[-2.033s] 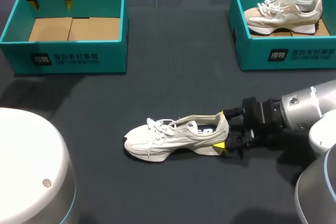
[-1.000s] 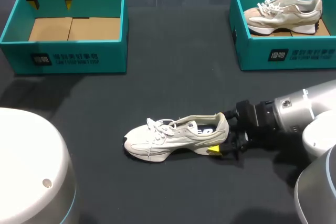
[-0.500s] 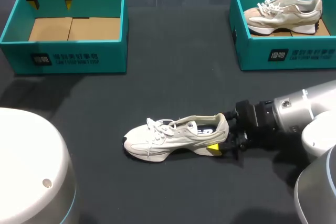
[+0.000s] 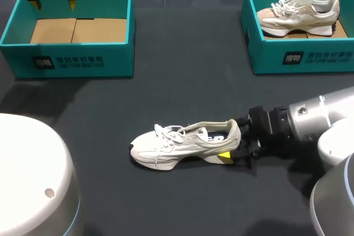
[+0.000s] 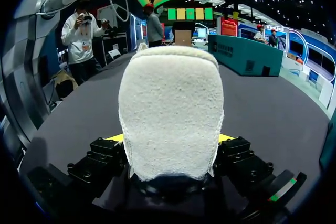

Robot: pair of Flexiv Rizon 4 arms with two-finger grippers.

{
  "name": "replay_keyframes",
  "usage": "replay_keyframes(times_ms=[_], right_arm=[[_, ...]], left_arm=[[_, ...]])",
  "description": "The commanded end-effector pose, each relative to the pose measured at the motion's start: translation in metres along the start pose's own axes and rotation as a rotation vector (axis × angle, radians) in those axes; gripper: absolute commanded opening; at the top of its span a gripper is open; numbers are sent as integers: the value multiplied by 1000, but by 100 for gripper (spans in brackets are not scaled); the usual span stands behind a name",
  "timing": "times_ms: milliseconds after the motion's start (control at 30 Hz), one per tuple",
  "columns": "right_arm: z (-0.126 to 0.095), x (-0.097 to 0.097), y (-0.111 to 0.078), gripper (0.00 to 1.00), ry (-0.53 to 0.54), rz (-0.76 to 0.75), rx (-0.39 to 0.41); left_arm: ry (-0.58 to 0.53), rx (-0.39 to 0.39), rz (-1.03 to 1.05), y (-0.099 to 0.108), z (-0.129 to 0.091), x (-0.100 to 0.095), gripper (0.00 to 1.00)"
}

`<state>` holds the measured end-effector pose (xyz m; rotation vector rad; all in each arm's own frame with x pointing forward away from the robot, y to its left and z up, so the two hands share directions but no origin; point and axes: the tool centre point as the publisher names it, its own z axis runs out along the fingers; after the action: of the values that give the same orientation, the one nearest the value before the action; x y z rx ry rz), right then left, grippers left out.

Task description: Take the shoe out of the shoebox, open the shoe tongue, remove and reinsert the insole, then place the shoe into the shoebox

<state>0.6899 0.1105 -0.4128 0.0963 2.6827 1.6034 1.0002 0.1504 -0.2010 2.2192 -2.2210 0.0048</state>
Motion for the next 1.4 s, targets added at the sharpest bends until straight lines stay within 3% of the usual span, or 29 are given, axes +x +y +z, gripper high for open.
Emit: replay_keyframes(times_ms=[33, 200, 433, 567, 733, 833, 1267, 1300, 1400], right_arm=[[4, -1, -1, 0, -4, -1, 3], [4, -1, -1, 0, -4, -1, 3], [4, -1, -1, 0, -4, -1, 3], [4, -1, -1, 0, -4, -1, 3], [4, -1, -1, 0, -4, -1, 3], [4, -1, -1, 0, -4, -1, 3], [4, -1, -1, 0, -4, -1, 3], [4, -1, -1, 0, -4, -1, 3], [4, -1, -1, 0, -4, -1, 3]], left_arm=[[-1, 0, 0, 0, 0, 0, 100], [-1, 0, 0, 0, 0, 0, 100], [17, -9, -110, 41, -16, 34, 100], [16, -4, -136, 61, -17, 50, 100], [-7, 8, -105, 98, -12, 85, 100], [-3, -53, -18, 119, -12, 108, 100], [-3, -53, -18, 119, -12, 108, 100], [11, -16, -23, 132, -13, 113, 100], [48, -6, -3, 171, -16, 131, 100]])
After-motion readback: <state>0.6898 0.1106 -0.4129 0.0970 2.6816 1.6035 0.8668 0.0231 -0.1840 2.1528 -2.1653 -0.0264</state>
